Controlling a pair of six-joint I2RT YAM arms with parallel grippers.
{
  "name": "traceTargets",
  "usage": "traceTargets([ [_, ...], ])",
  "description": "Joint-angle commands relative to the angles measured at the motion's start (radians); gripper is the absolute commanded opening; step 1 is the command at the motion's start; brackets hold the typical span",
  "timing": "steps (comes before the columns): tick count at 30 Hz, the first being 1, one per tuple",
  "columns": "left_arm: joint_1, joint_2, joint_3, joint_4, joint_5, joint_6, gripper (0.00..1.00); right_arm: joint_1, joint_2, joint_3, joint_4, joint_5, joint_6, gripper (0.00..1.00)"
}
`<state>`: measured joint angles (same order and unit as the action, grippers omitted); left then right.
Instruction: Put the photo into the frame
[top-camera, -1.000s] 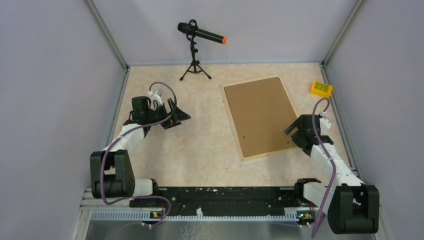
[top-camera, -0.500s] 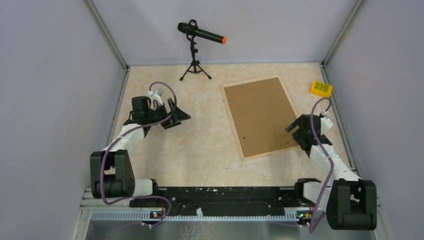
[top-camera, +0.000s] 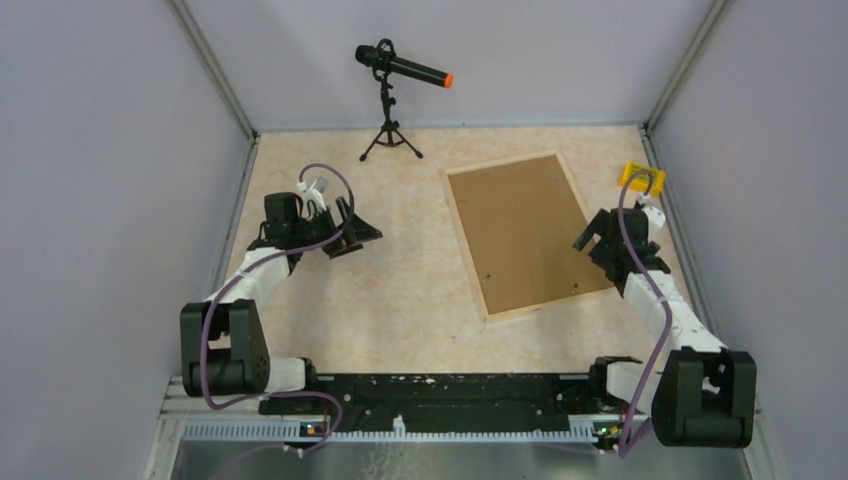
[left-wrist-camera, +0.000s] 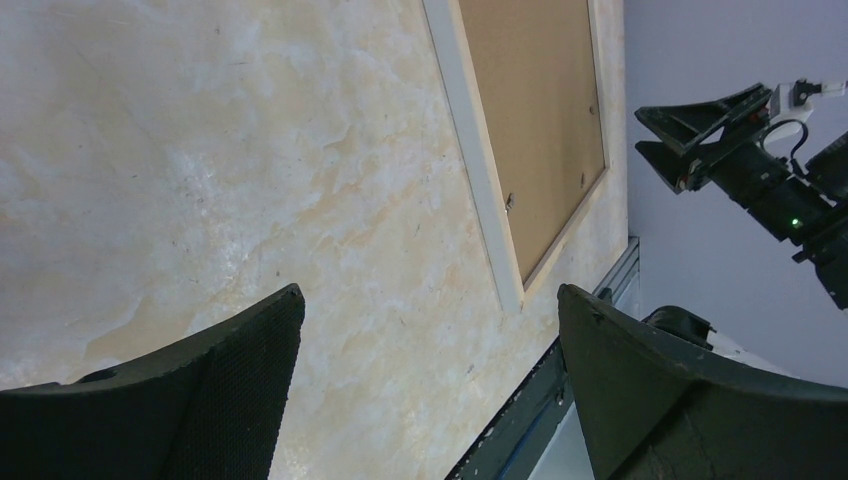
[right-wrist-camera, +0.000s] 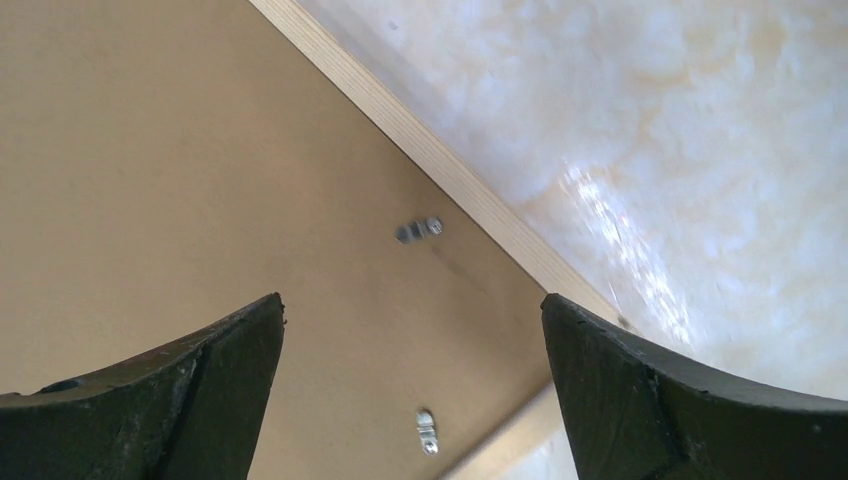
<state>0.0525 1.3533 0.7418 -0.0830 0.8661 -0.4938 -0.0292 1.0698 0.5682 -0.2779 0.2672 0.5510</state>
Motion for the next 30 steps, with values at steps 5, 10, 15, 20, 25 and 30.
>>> traceTargets([
  [5, -0.102, 0.011, 0.020, -0.022, -0.038, 0.051, 0.99, -0.053, 0.365, 0.352, -0.011, -0.109, -0.140, 0.98],
  [10, -0.224, 0.028, 0.035, -0.040, -0.077, 0.041, 0.99, -0.149, 0.545, 0.449, -0.031, -0.292, -0.128, 0.91],
  [15, -0.322, 0.058, 0.036, 0.006, -0.090, -0.018, 0.99, -0.142, 0.582, 0.401, 0.001, -0.362, -0.129, 0.85],
  [20, -0.387, 0.137, 0.060, 0.065, -0.079, -0.069, 0.99, -0.055, 0.553, 0.310, 0.040, -0.392, -0.103, 0.83],
  [25, -0.432, 0.197, 0.077, 0.072, -0.119, -0.080, 0.97, 0.132, 0.474, 0.206, 0.054, -0.389, -0.059, 0.81],
  [30, -0.444, 0.206, 0.040, 0.062, -0.193, -0.069, 0.95, 0.282, 0.405, 0.123, 0.059, -0.356, -0.035, 0.82],
])
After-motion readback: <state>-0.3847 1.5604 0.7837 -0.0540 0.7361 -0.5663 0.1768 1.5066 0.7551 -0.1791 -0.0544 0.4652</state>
